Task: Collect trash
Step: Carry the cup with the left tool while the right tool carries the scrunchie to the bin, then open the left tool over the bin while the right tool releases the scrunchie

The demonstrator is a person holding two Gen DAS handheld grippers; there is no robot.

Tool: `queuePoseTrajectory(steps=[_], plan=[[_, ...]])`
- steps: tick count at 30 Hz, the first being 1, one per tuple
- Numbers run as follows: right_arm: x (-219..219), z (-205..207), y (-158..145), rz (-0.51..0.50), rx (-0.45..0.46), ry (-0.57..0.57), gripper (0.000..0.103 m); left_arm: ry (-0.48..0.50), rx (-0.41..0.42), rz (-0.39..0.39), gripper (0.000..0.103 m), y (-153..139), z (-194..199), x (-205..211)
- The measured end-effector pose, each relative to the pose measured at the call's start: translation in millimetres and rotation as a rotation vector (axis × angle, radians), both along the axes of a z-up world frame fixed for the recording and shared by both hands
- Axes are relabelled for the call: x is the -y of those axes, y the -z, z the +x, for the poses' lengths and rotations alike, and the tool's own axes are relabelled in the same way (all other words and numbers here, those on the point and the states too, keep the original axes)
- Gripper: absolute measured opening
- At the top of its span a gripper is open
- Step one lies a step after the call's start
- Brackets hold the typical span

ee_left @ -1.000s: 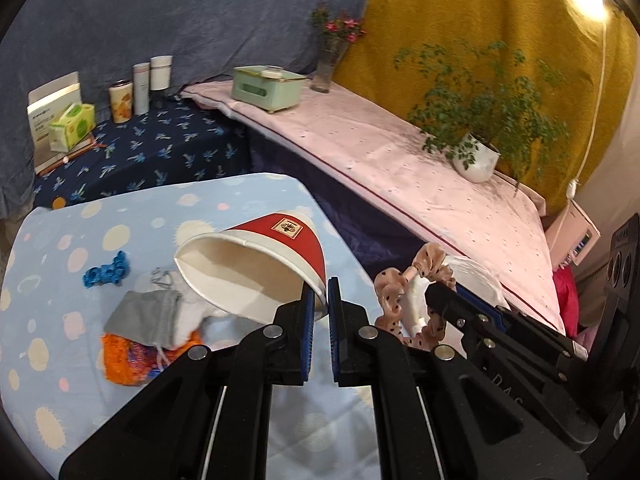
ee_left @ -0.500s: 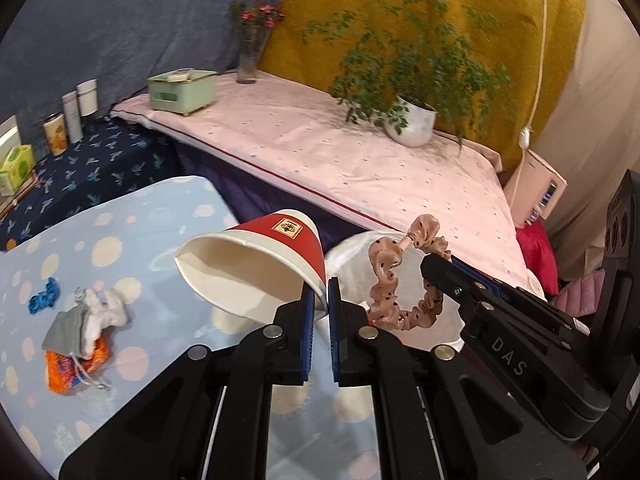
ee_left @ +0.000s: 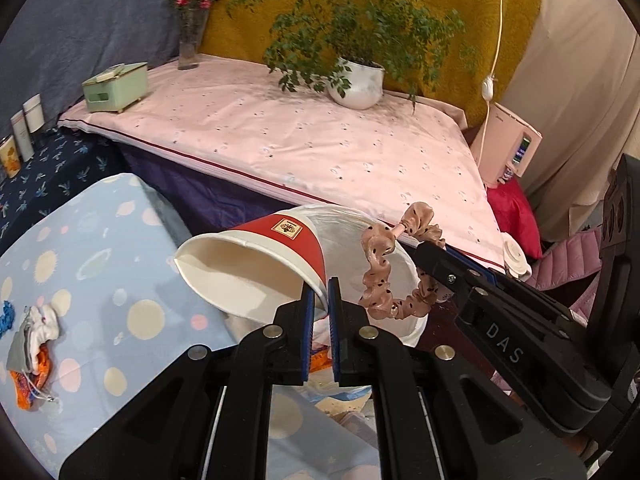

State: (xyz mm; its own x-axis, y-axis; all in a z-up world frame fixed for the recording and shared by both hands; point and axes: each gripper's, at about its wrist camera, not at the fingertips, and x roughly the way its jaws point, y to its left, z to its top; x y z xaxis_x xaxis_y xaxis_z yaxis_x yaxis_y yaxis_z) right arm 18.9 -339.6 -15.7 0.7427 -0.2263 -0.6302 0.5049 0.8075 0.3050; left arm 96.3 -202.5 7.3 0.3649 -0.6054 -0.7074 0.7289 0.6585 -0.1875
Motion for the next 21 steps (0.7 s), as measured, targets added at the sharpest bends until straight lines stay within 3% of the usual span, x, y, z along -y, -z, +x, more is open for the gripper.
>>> queuePoseTrajectory(steps=[8, 10, 11, 12, 14, 21], plan=[[19.2, -3.8, 11.3, 0.02, -0.012, 0.029, 0.012, 0.025, -0.036, -0.008, 0.009, 6.9, 3.1, 23.2], [23.3, -2.2, 14.8, 0.026, -0.015, 0.032, 0.018, 0.005, -0.031, -0.009, 0.026, 6.6, 5.8, 24.9], [24.6, -1.0, 16.4, 0.025, -0.019, 0.039, 0.019, -0.012, -0.024, -0.011, 0.044, 6.0, 7.6, 24.2], [25.5, 0.5, 17.0, 0.024, -0.022, 0.041, 0.019, -0.026, -0.02, -0.015, 0.051, 5.3, 9.3, 22.6], [25.7, 2.4, 18.3, 0.025, -0.024, 0.041, 0.024, -0.041, -0.018, -0.015, 0.052, 5.6, 12.4, 20.0], [22.4, 7.9, 19.9, 0.014, -0.033, 0.035, 0.026, -0.087, -0.027, -0.002, 0.052, 10.3, 23.8, 6.9]])
